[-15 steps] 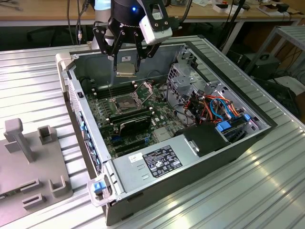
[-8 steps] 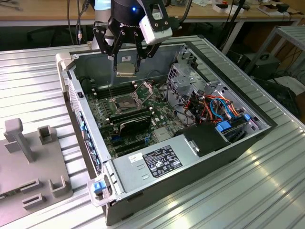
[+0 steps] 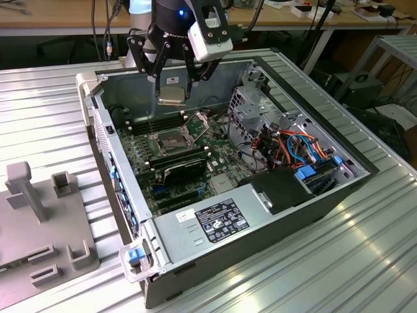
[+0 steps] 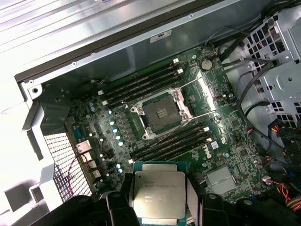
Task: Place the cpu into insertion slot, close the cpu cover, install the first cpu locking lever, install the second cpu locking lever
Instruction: 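Place the cpu into insertion slot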
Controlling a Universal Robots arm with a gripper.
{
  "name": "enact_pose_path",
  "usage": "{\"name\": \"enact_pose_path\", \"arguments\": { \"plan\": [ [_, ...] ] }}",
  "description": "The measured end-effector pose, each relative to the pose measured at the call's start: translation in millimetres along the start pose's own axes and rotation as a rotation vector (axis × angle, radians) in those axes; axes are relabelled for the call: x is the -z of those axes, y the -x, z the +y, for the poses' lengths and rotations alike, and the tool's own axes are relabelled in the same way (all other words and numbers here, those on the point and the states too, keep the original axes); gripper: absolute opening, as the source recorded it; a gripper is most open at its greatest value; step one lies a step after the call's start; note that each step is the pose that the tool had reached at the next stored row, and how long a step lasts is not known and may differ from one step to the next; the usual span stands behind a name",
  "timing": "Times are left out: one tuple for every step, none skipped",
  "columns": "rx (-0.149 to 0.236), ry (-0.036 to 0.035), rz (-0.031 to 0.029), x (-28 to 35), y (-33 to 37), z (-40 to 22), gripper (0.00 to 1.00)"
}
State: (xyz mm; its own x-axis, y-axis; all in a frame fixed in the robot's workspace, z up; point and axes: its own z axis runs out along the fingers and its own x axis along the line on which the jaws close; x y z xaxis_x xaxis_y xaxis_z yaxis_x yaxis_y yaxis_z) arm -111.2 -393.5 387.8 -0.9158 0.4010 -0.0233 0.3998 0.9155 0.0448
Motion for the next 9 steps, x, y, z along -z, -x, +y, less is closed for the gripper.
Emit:
{"name": "enact_pose_path", "arguments": {
  "plan": [
    [-0.001,0.0,-0.0001,0.0,0.0,0.0,0.54],
    [-0.002,0.0001,-0.0001,0.0,0.0,0.0,0.54],
    [-0.002,0.0001,-0.0001,0.0,0.0,0.0,0.54],
    [-0.002,0.0,-0.0001,0.0,0.0,0.0,0.54],
    [-0.002,0.0001,-0.0001,0.0,0.0,0.0,0.54],
    [-0.002,0.0,-0.0001,0.0,0.0,0.0,0.54],
    [-0.002,0.0001,-0.0001,0.0,0.0,0.0,0.54],
    [-0.002,0.0,-0.0001,0.0,0.0,0.0,0.54],
    [-0.002,0.0,-0.0001,0.0,0.0,0.0,0.54]
  ]
}}
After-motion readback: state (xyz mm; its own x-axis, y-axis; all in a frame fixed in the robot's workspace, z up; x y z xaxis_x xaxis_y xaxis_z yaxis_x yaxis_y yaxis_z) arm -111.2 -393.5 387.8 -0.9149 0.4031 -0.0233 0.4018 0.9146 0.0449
